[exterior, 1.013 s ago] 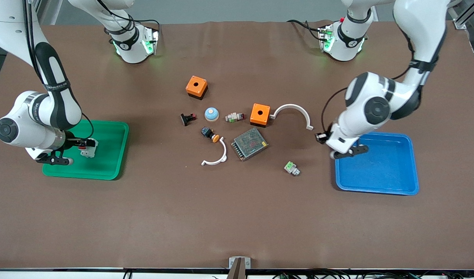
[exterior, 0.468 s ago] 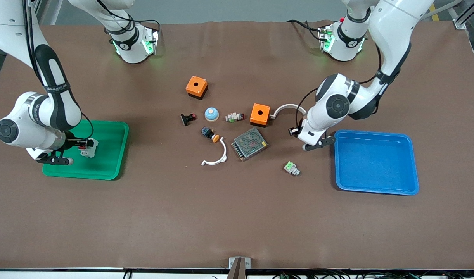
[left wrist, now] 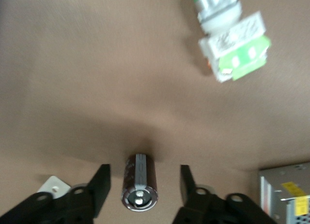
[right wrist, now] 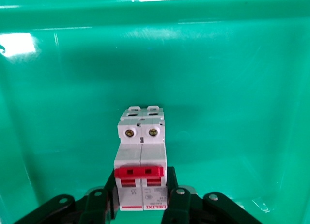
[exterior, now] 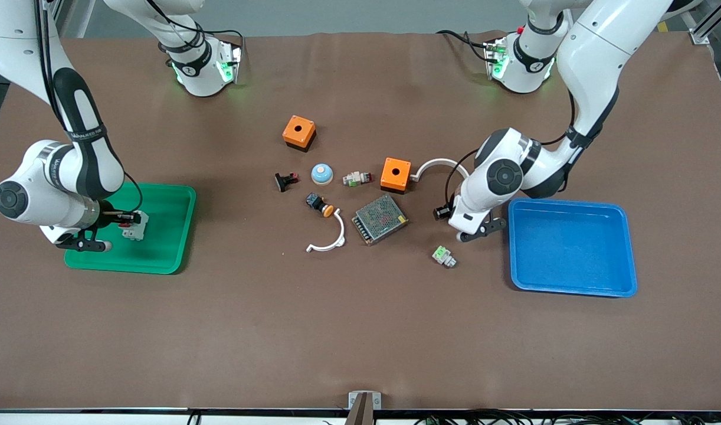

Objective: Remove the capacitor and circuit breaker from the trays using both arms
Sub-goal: 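Carry the black capacitor with the left gripper and set it on the table, then lift the breaker with the right gripper while the left gripper withdraws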

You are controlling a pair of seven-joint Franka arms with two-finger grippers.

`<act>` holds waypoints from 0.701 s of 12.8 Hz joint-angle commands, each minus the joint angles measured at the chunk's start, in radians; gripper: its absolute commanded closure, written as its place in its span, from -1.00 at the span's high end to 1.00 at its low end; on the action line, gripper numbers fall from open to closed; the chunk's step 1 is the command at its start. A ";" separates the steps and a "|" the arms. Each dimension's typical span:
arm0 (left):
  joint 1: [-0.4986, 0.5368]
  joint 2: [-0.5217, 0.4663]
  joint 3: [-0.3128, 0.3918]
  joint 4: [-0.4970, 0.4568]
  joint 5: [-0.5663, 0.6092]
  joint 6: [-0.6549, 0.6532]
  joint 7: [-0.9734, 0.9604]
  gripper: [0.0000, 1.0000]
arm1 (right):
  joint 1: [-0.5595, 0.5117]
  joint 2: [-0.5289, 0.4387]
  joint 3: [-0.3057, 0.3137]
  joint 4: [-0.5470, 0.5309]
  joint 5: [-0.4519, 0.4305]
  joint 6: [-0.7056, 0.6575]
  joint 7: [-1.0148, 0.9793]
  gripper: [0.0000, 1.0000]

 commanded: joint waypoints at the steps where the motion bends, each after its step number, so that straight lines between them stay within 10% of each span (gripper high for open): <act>1: 0.015 -0.020 -0.002 0.251 0.032 -0.309 -0.001 1.00 | 0.004 -0.077 0.023 0.043 0.014 -0.119 -0.006 -0.81; 5: 0.018 -0.037 0.079 0.508 0.033 -0.455 0.104 1.00 | 0.160 -0.162 0.031 0.203 0.042 -0.416 0.253 -0.81; 9: 0.035 -0.138 0.180 0.536 0.029 -0.466 0.369 1.00 | 0.384 -0.153 0.029 0.247 0.169 -0.397 0.482 -0.81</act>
